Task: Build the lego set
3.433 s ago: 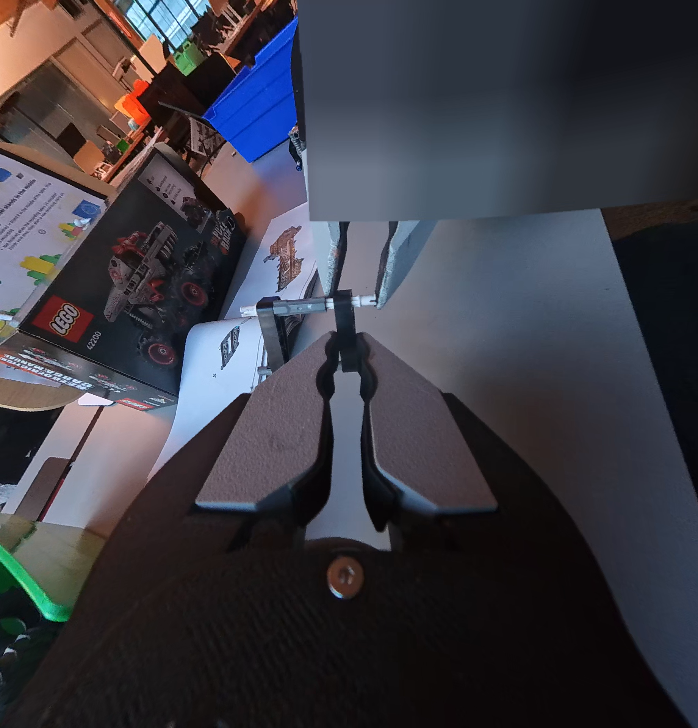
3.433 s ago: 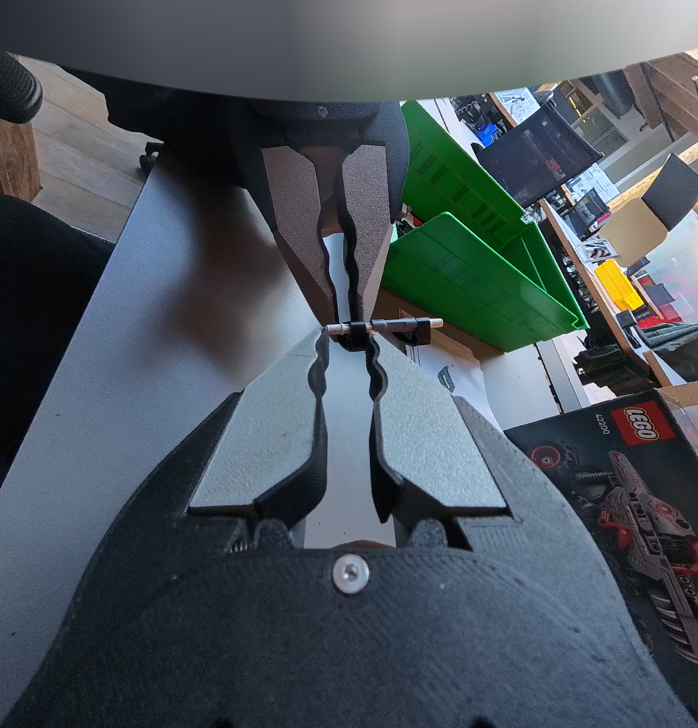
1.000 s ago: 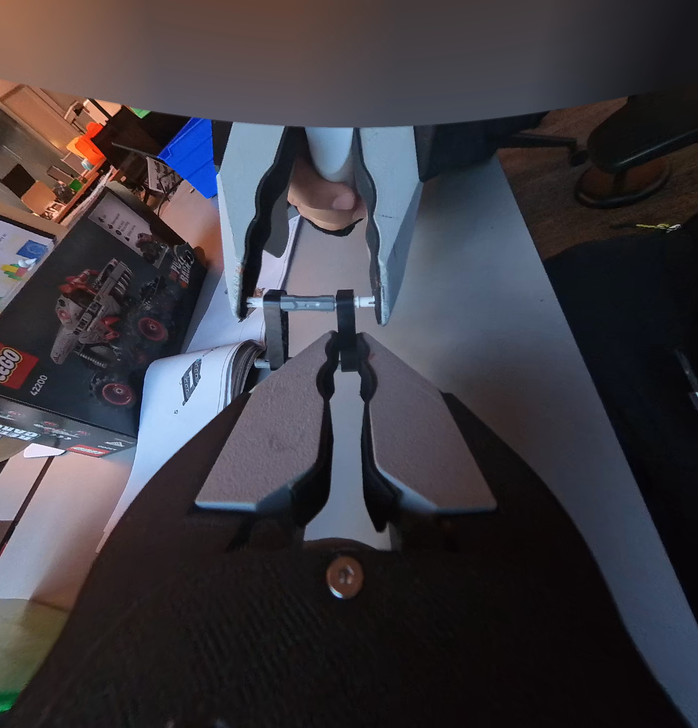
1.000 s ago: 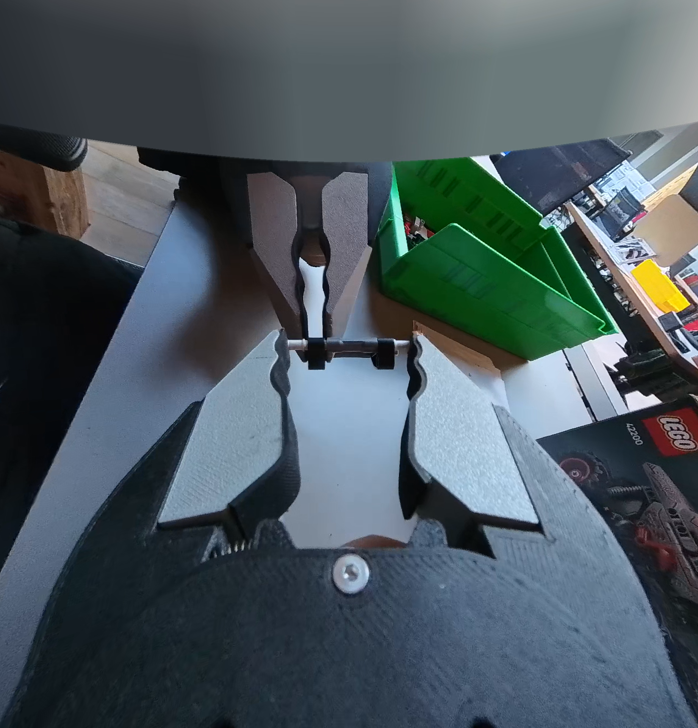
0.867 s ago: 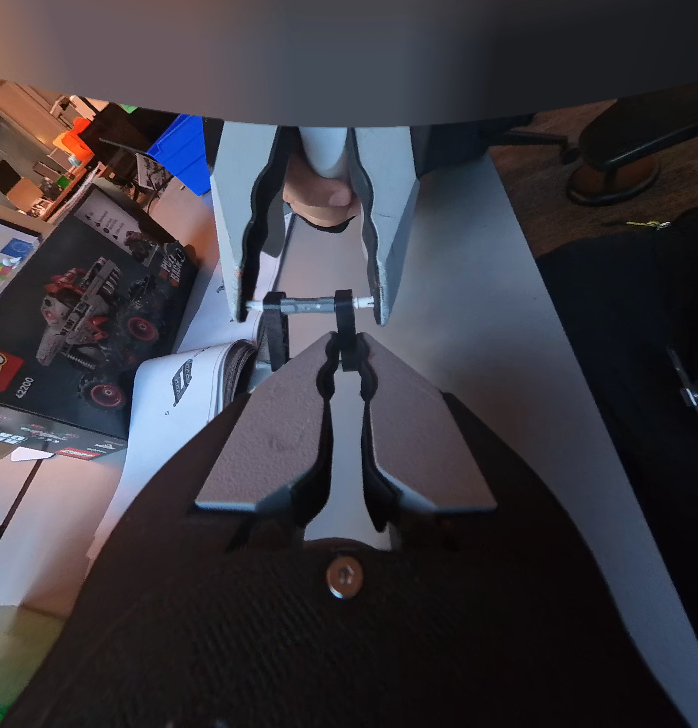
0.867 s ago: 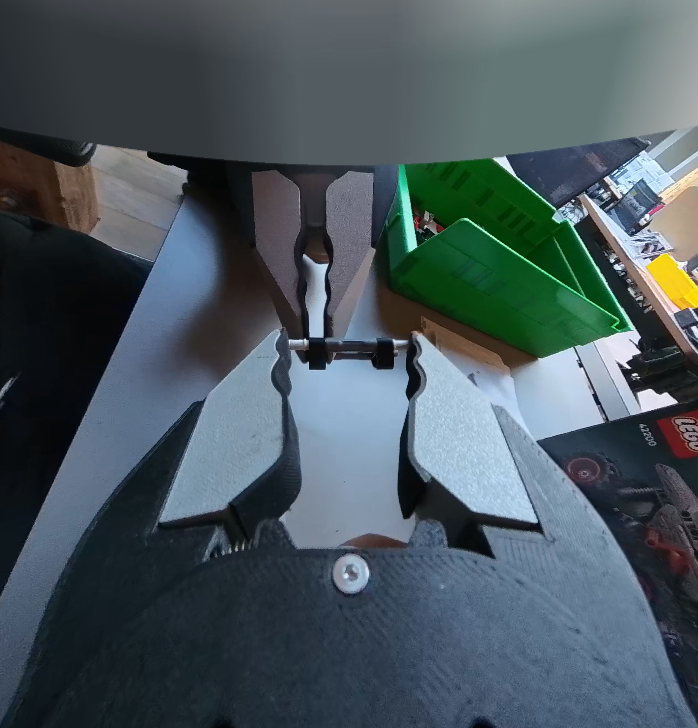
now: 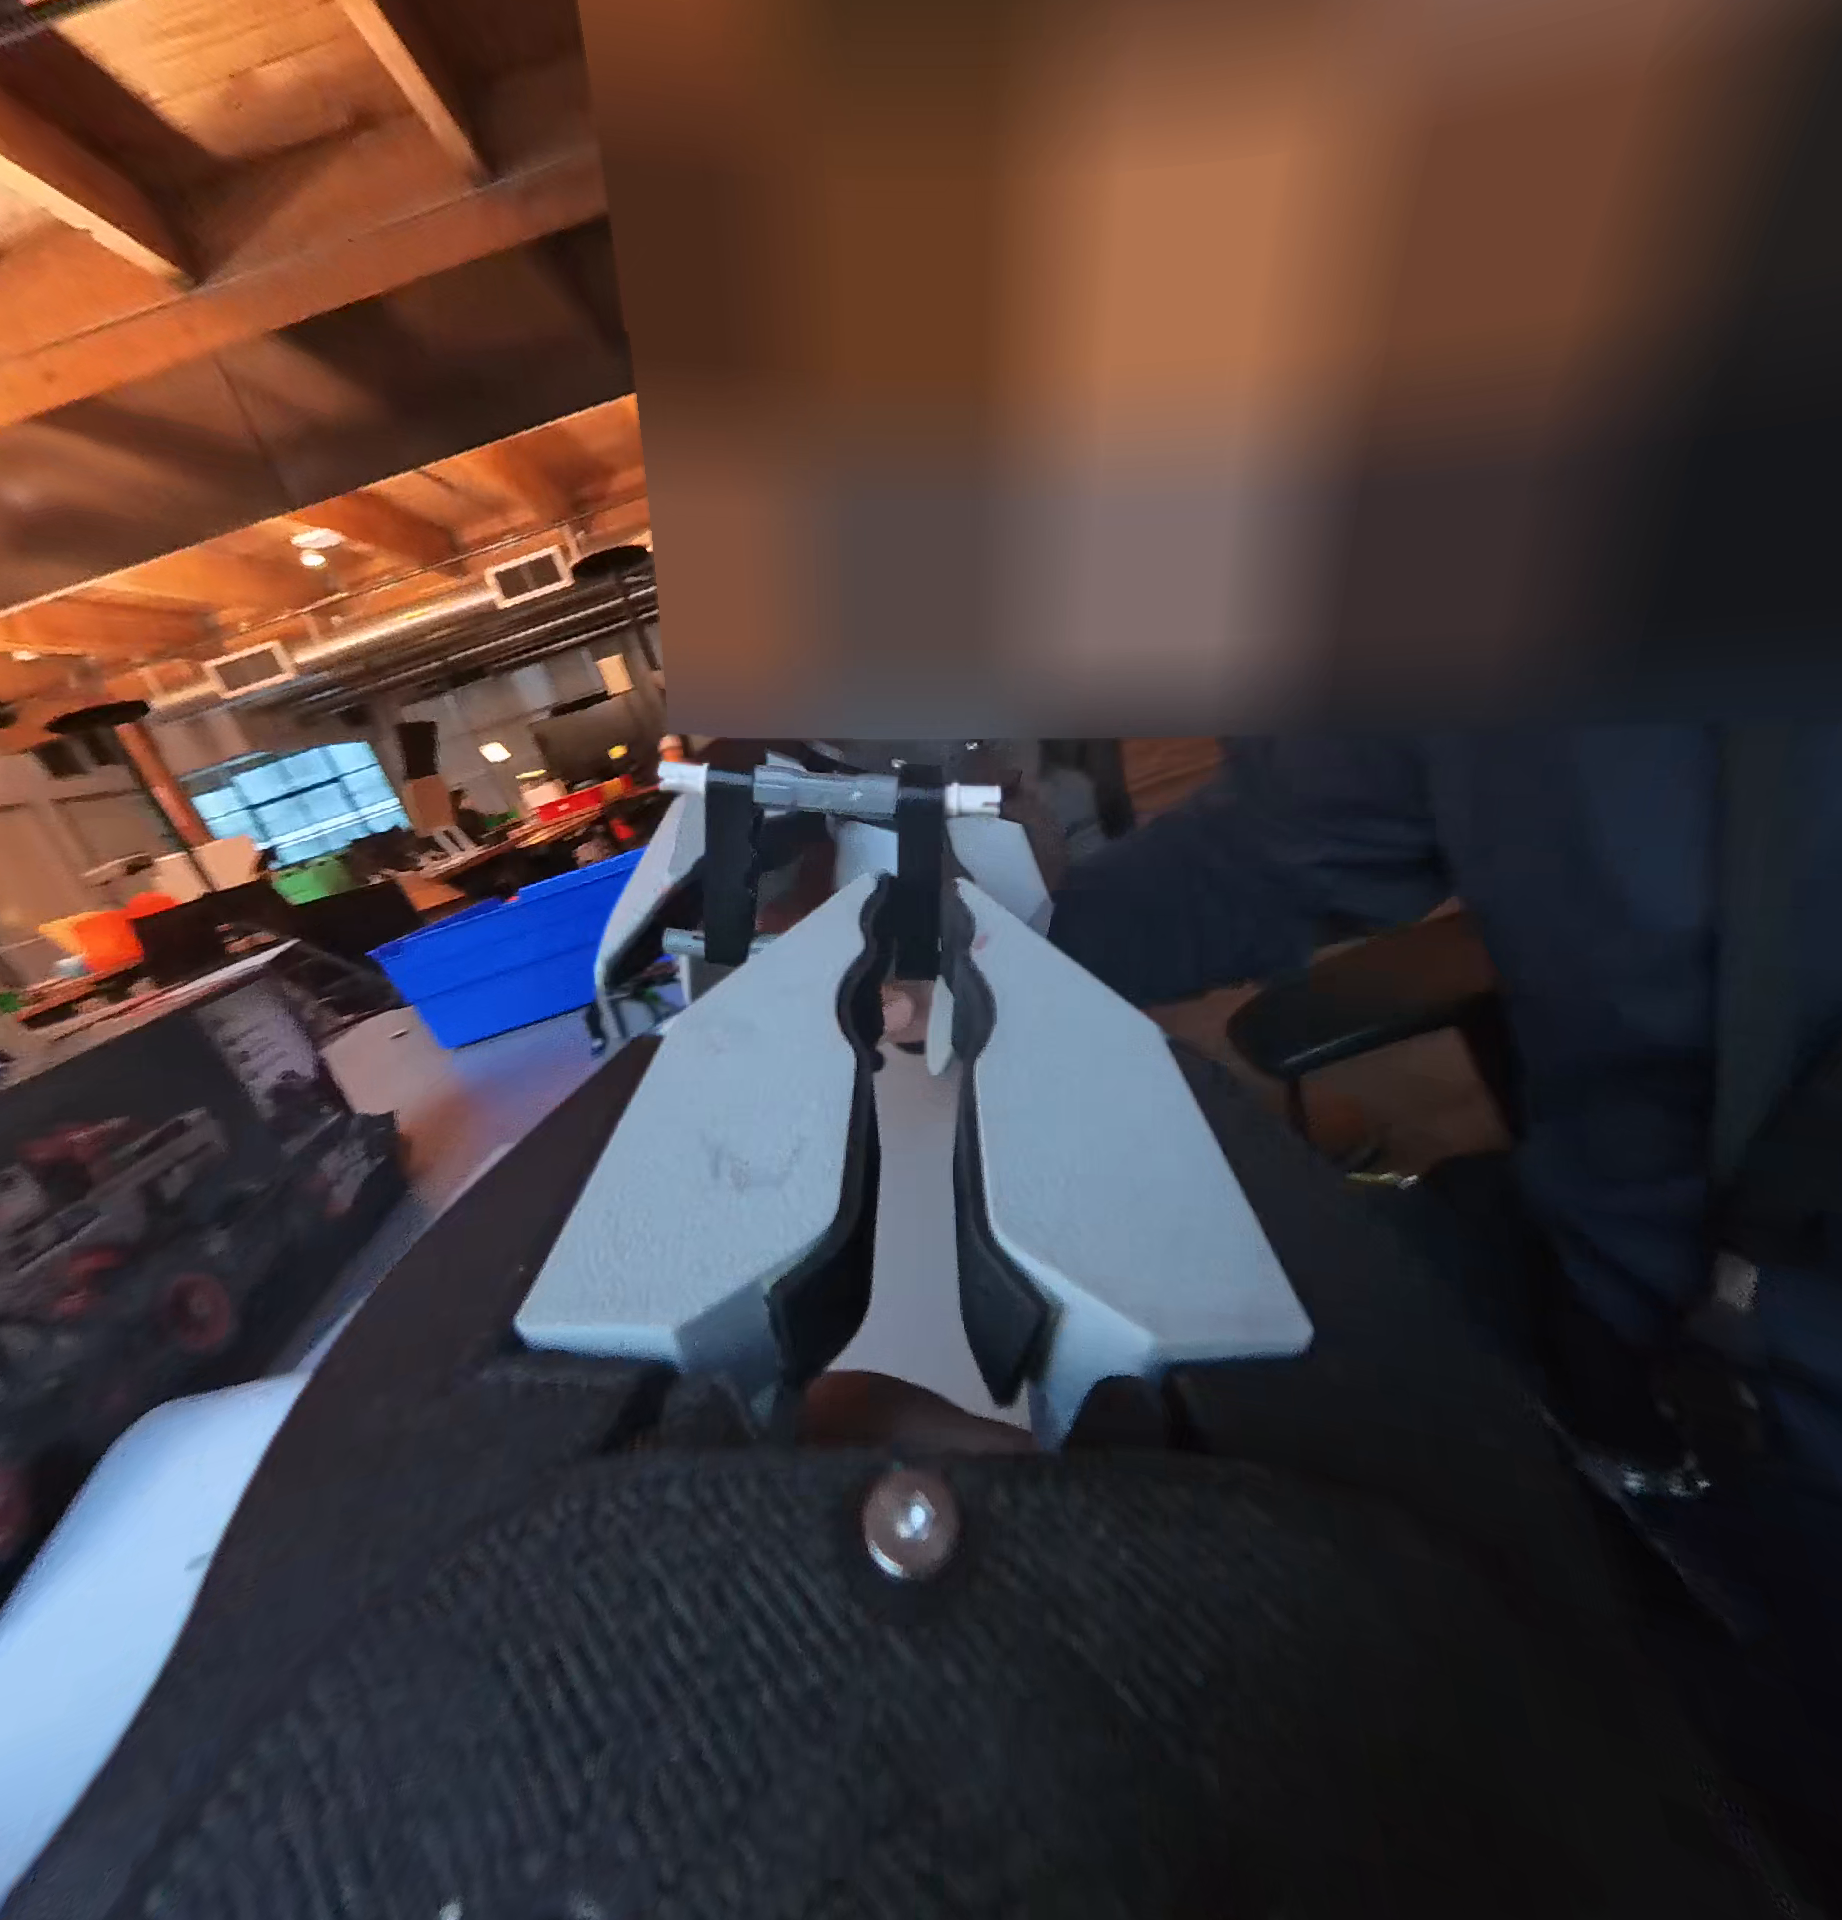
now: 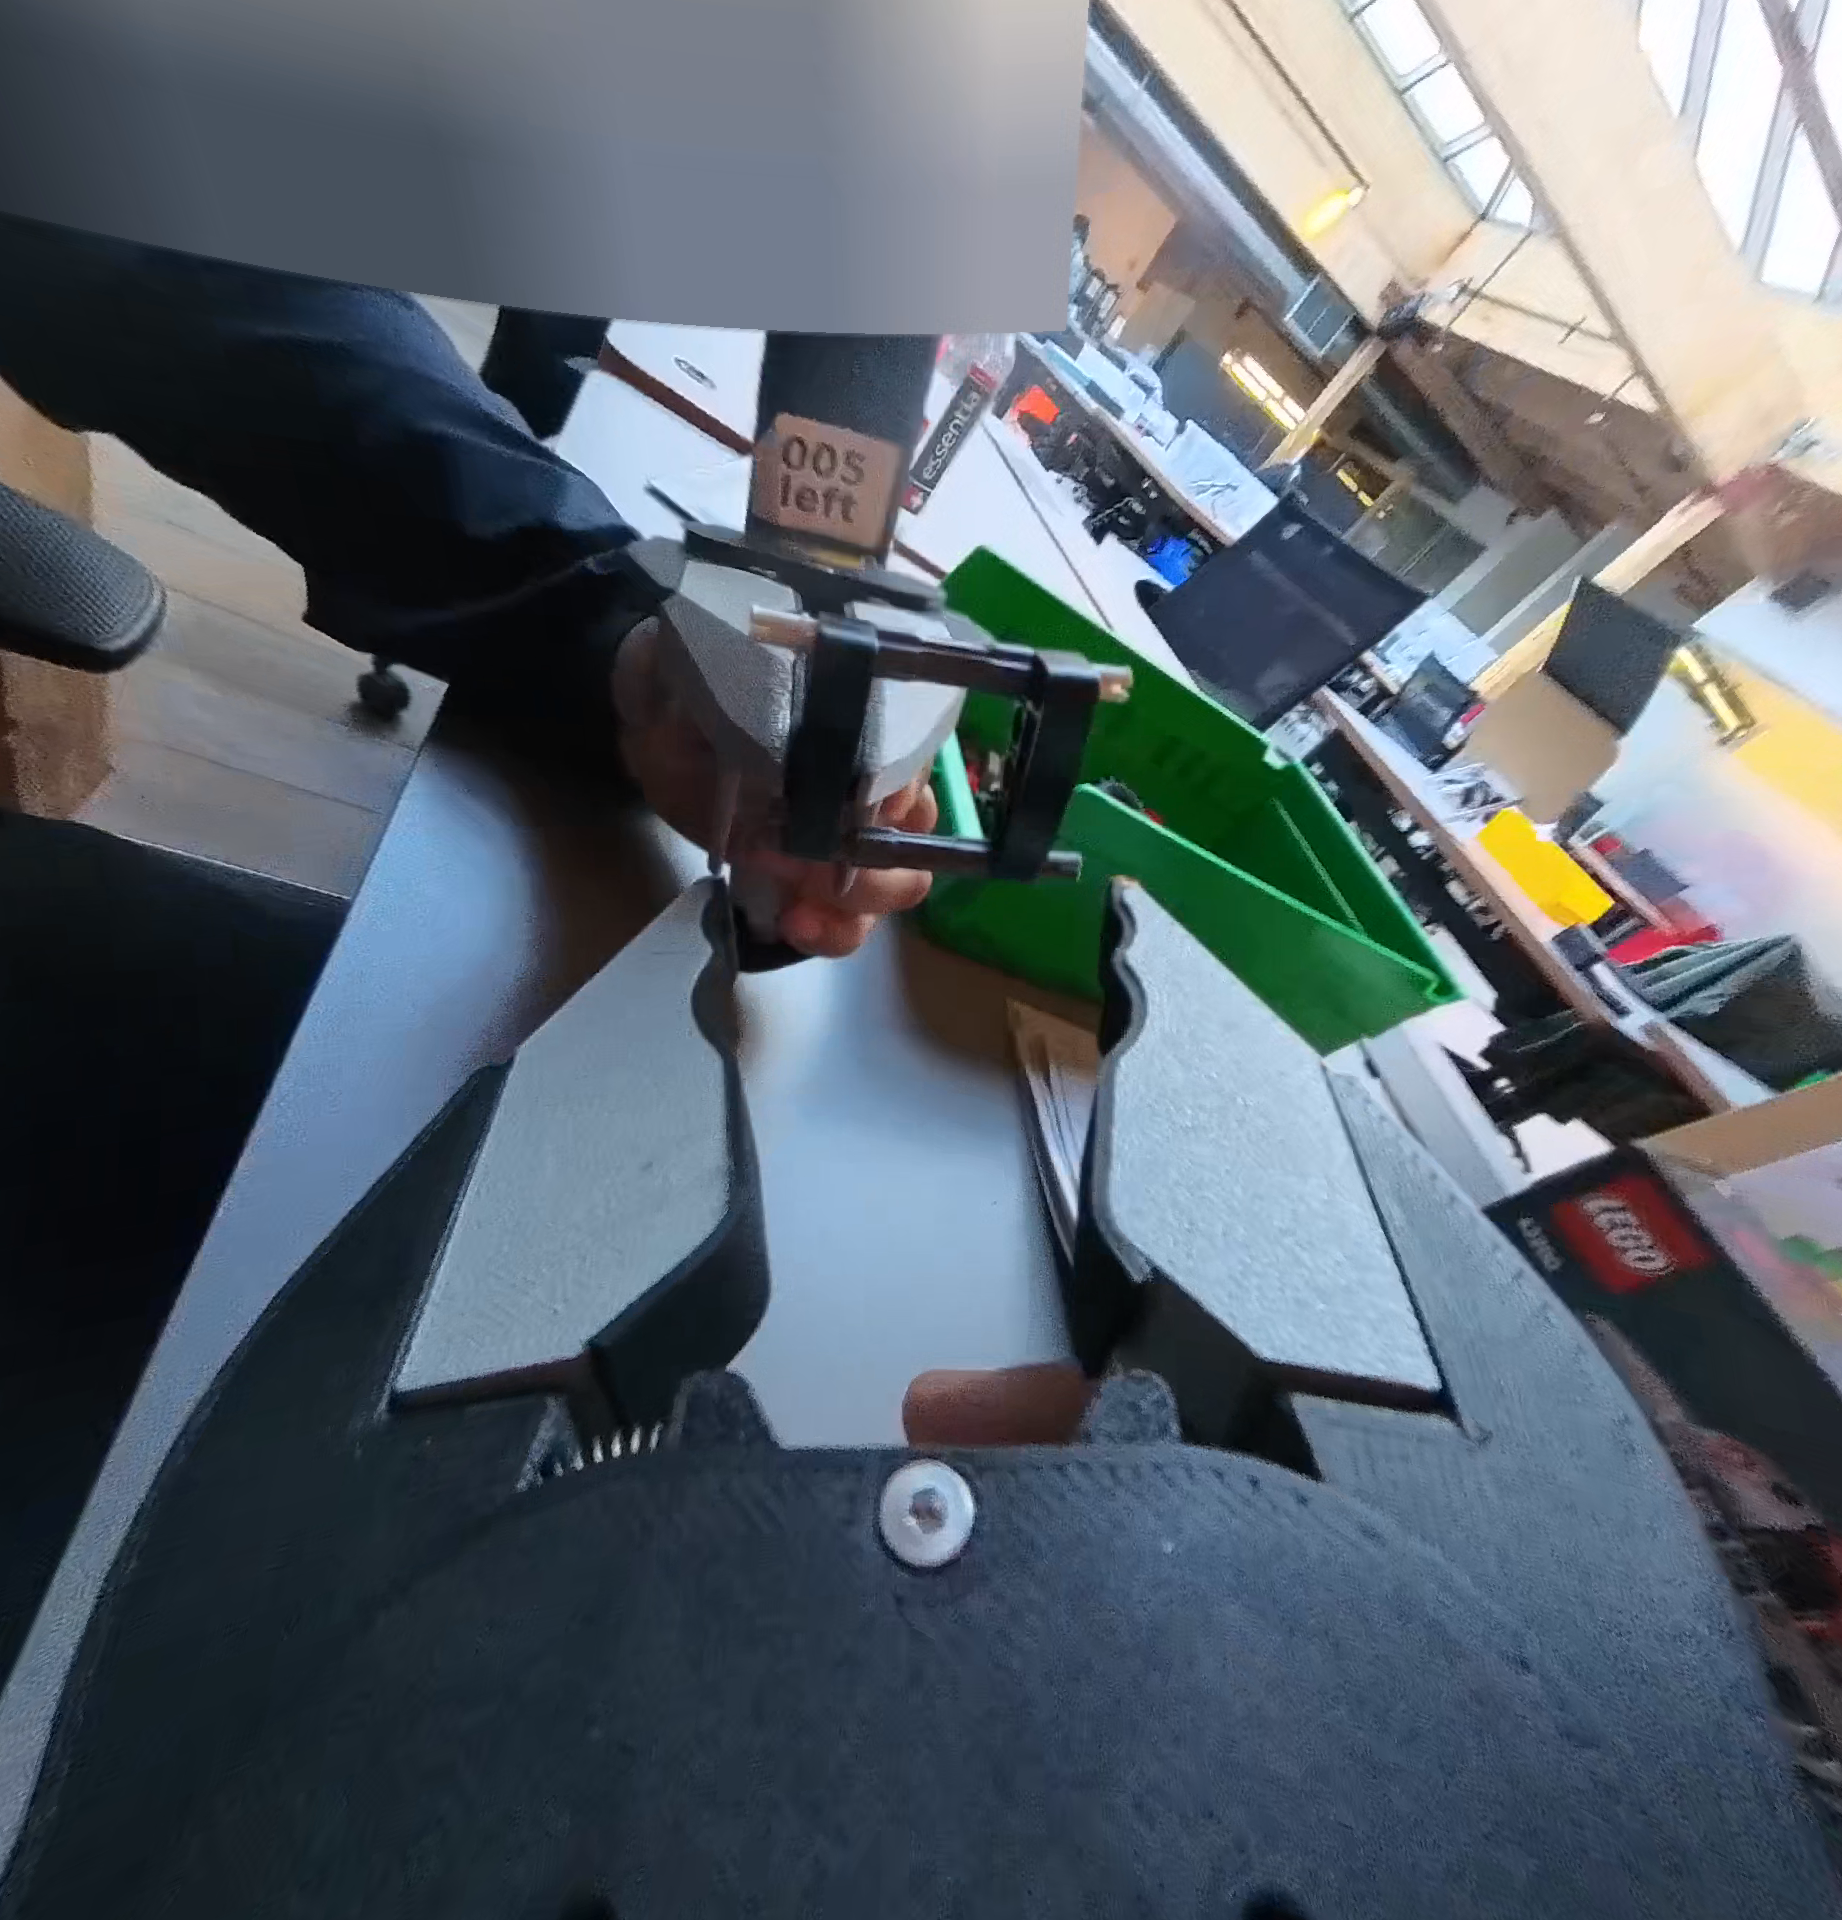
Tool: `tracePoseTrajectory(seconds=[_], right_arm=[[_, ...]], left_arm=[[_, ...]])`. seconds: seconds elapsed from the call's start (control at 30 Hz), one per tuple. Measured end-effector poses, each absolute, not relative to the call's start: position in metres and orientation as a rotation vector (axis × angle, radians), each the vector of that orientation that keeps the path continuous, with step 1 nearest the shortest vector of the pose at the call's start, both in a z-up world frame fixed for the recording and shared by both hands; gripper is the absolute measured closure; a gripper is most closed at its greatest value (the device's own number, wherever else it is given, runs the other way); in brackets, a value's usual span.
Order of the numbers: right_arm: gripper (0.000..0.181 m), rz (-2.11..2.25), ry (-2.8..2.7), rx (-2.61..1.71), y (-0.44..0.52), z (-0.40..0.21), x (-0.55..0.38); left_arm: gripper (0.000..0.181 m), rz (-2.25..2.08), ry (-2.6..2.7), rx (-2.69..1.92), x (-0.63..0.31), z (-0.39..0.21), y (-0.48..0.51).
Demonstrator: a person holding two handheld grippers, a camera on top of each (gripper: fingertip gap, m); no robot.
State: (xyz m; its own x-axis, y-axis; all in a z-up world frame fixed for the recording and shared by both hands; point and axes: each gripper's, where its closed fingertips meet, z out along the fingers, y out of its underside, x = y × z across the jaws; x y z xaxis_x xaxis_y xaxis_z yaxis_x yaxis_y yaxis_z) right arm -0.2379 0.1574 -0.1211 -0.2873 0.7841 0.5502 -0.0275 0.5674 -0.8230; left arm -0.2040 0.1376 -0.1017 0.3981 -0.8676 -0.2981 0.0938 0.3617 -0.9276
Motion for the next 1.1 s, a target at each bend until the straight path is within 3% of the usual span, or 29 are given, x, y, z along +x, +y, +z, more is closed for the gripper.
tracePoseTrajectory(seconds=[0.77, 1.1], right_arm=[[0.13, 0.907, -1.576, -0.544, 0.127, -0.099, -0.237], [0.124, 0.951, -1.553, -0.556, 0.124, -0.096, -0.238]], left_arm=[[0.177, -0.85, 1.051, -0.833, -0.198, -0.086, 0.102], [0.176, -0.823, 1.042, -0.819, -0.199, -0.083, 0.103]])
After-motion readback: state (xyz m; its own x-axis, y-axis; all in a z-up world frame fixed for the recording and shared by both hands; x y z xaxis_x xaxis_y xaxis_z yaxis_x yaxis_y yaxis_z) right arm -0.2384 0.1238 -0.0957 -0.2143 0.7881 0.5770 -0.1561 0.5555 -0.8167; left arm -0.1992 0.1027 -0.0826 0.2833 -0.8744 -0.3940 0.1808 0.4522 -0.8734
